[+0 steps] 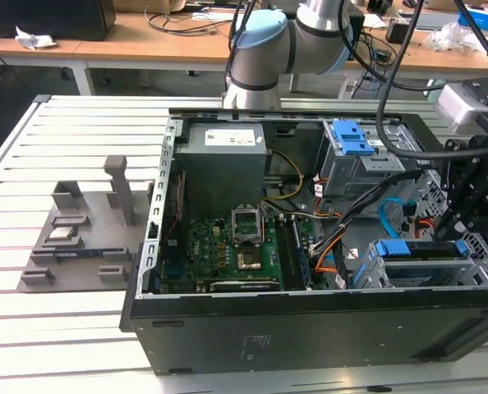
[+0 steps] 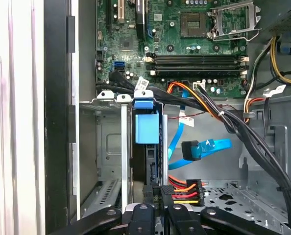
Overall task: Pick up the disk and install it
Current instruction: 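Insert the first disk wire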
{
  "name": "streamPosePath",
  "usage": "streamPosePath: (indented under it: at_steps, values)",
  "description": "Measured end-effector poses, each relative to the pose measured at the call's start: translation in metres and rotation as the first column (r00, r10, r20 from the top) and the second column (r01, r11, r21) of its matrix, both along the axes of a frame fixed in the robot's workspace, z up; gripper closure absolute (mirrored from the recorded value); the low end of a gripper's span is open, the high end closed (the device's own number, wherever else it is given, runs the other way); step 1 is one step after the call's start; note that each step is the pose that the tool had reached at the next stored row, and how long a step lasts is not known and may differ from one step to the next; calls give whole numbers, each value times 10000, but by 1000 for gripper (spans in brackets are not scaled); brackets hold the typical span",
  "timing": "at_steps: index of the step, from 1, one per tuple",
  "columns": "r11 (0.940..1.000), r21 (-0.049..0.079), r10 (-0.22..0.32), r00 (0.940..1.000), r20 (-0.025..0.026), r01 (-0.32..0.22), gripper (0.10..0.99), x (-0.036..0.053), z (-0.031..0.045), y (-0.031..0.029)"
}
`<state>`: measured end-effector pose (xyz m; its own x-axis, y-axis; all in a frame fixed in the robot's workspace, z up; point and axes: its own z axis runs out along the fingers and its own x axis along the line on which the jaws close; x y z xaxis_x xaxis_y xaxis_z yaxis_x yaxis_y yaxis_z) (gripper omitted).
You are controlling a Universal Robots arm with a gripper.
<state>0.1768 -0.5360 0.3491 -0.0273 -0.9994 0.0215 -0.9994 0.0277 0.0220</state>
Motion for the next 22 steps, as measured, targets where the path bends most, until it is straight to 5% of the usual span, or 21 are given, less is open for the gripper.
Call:
streamPosePath:
  at_steps: [22]
  values:
    - [10000, 18, -27, 10000, -1, 27, 918, 2, -132, -2]
